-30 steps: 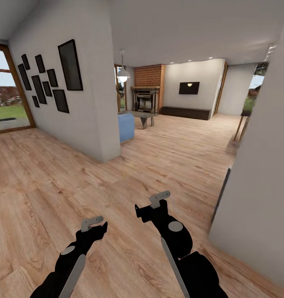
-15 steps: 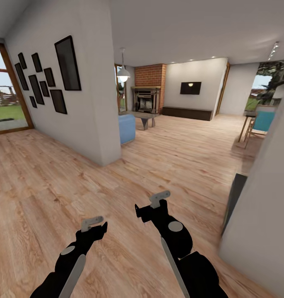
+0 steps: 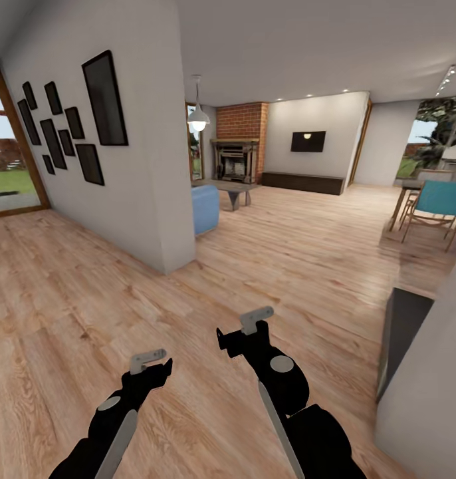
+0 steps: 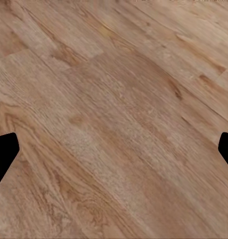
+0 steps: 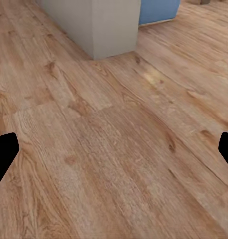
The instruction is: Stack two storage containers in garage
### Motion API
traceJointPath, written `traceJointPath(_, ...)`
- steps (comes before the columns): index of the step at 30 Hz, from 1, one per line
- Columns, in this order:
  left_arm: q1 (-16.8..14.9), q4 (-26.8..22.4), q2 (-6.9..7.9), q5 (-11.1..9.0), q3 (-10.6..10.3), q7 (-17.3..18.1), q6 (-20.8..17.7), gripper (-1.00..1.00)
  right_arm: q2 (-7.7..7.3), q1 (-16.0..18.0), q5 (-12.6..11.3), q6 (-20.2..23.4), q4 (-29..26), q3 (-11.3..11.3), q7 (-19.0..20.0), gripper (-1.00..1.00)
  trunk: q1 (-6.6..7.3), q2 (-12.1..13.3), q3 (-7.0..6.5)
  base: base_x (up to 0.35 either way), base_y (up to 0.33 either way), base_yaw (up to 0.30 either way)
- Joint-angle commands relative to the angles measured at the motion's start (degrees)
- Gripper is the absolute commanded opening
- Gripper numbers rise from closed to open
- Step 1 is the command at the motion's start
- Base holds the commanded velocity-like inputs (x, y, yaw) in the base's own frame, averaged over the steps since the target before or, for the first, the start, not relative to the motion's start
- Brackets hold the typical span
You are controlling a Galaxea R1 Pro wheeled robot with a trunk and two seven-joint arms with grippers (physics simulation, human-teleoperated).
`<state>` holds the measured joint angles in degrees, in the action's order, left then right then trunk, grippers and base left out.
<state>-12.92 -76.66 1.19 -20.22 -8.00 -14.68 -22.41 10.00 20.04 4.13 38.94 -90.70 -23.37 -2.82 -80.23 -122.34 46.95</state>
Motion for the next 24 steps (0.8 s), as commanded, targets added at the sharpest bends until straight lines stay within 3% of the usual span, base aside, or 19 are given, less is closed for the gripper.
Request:
traceJointPath(1,0.00,0.02,-0.01,0.00,0.00,0.00,0.00,1.00,0.00,0.00,0.00,0.00,0.00,0.00,0.00,1.00,0.00,0.00,0.00,0.338,0.119,-0.086)
traceJointPath(24,0.00,0.38,-0.05,0.00,-0.05,0.00,0.00,1.00,0.00,0.00,0.00,0.00,0.00,-0.01,-0.05,1.00,0.00,0.00,0.00,0.338,0.119,-0.261)
